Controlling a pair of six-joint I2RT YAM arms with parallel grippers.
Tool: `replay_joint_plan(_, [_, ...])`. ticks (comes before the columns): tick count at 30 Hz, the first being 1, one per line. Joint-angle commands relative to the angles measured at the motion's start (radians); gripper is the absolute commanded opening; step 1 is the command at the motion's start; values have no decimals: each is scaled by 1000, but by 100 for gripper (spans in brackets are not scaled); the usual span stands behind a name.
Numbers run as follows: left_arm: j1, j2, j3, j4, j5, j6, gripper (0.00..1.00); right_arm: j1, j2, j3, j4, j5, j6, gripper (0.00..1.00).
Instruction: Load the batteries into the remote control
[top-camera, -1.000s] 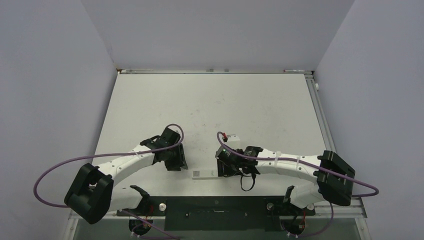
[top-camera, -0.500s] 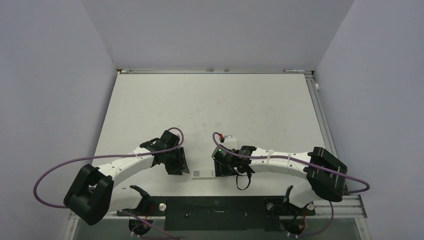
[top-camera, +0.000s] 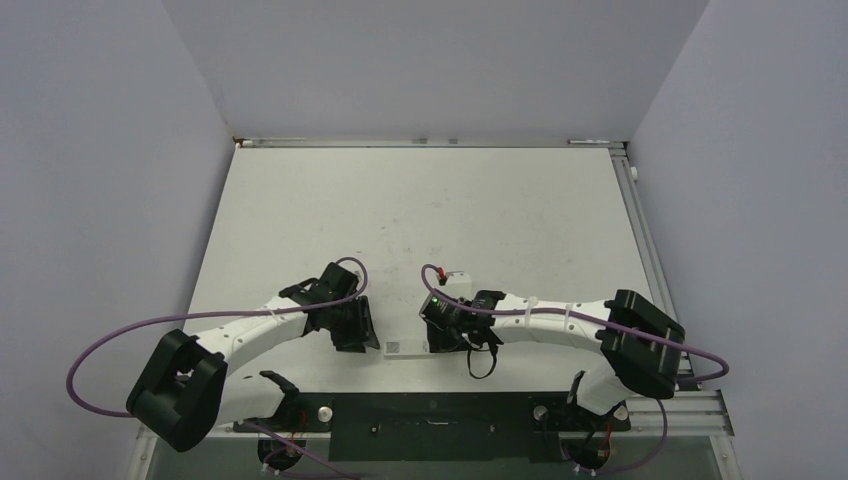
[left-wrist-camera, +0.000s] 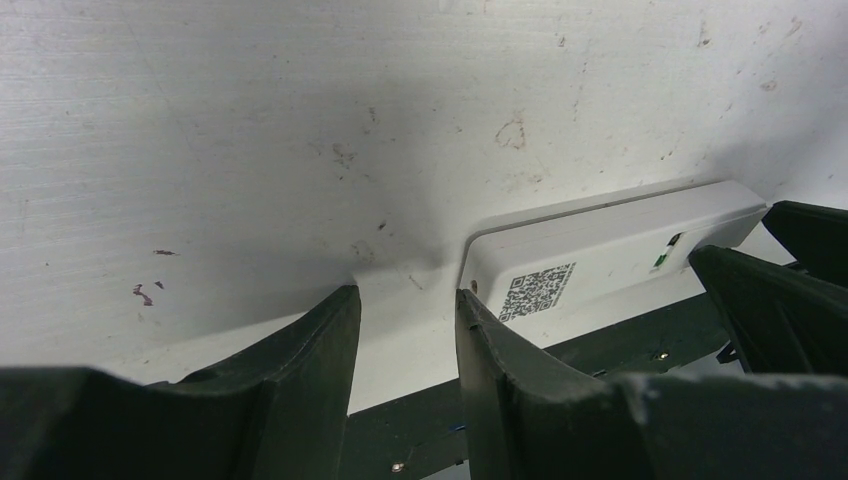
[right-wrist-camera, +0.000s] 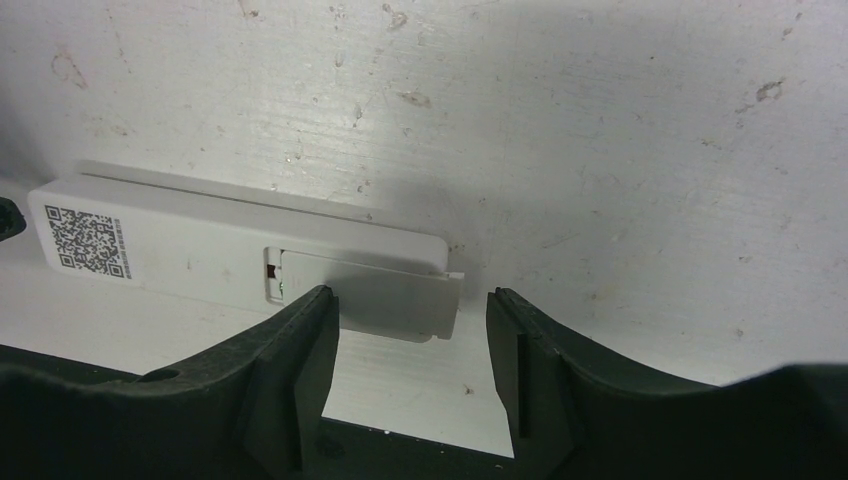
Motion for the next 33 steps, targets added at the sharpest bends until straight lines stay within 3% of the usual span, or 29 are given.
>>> replay_joint_plan(1, [4, -23, 3, 33, 18, -9, 37, -3, 12, 32, -14, 38, 12, 54])
replay_joint_plan(33, [1, -24, -8, 69, 70, -6, 37, 88, 114, 84, 9, 12, 58, 42])
